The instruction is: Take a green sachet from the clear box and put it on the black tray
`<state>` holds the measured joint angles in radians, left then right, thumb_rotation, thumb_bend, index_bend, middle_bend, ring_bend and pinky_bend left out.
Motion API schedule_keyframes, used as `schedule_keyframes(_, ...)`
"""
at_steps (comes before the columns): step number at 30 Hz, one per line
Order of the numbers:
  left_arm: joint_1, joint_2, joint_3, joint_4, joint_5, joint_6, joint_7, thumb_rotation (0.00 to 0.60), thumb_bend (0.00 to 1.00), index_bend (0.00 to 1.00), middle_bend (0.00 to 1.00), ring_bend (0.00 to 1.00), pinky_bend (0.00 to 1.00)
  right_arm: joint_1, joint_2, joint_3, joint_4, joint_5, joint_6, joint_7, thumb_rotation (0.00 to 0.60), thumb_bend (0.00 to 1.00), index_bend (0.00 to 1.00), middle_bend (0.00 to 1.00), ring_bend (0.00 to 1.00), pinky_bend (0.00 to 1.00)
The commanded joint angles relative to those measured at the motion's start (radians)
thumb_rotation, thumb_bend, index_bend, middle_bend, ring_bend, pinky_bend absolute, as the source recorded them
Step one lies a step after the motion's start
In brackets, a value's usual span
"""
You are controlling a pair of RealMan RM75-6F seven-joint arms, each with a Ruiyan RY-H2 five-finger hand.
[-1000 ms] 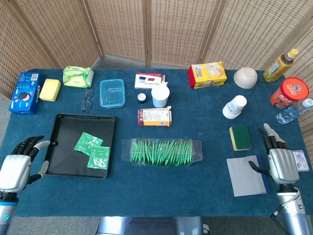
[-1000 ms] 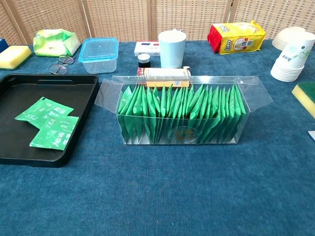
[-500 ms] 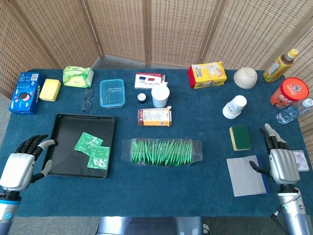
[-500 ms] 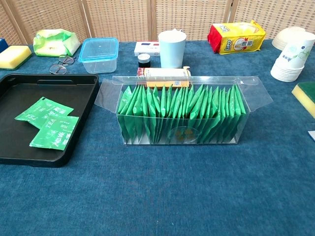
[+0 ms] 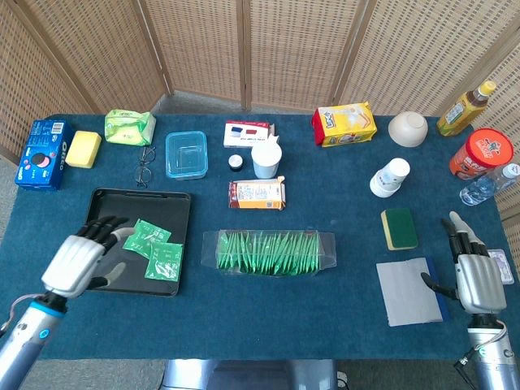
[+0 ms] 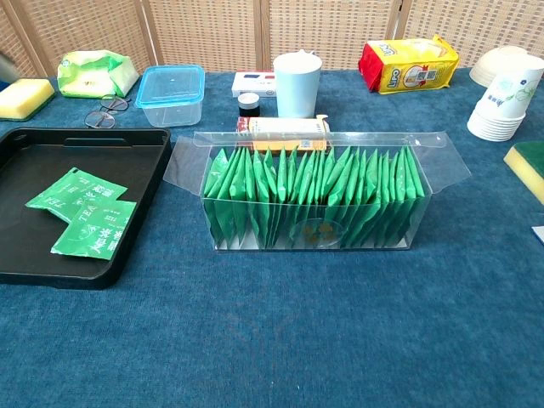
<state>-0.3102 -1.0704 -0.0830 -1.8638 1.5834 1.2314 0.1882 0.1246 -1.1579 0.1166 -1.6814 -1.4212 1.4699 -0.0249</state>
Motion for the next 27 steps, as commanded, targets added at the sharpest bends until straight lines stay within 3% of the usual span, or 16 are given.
schedule_keyframes(1, -0.093, -0.036, -0.045, 0.013, -0.04, -0.103, 0.036, 0.6, 0.29, 0.23, 0.16, 0.13, 0.18, -0.004, 0.004, 0.0, 0.0, 0.001, 0.004, 0.002, 0.6, 0.21, 0.0, 0.02, 0.07, 0.2)
schedule_keyframes(15, -0.334, -0.259, -0.136, 0.132, -0.129, -0.3, 0.094, 0.6, 0.28, 0.23, 0.16, 0.13, 0.18, -0.04, 0.013, -0.003, 0.012, 0.018, 0.034, 0.03, 0.6, 0.21, 0.0, 0.02, 0.07, 0.2)
schedule_keyframes(27, -0.473, -0.369, -0.167, 0.216, -0.18, -0.399, 0.083, 0.599, 0.3, 0.27, 0.16, 0.13, 0.18, -0.065, 0.022, -0.007, 0.021, 0.018, 0.053, 0.052, 0.6, 0.21, 0.0, 0.02, 0.07, 0.2)
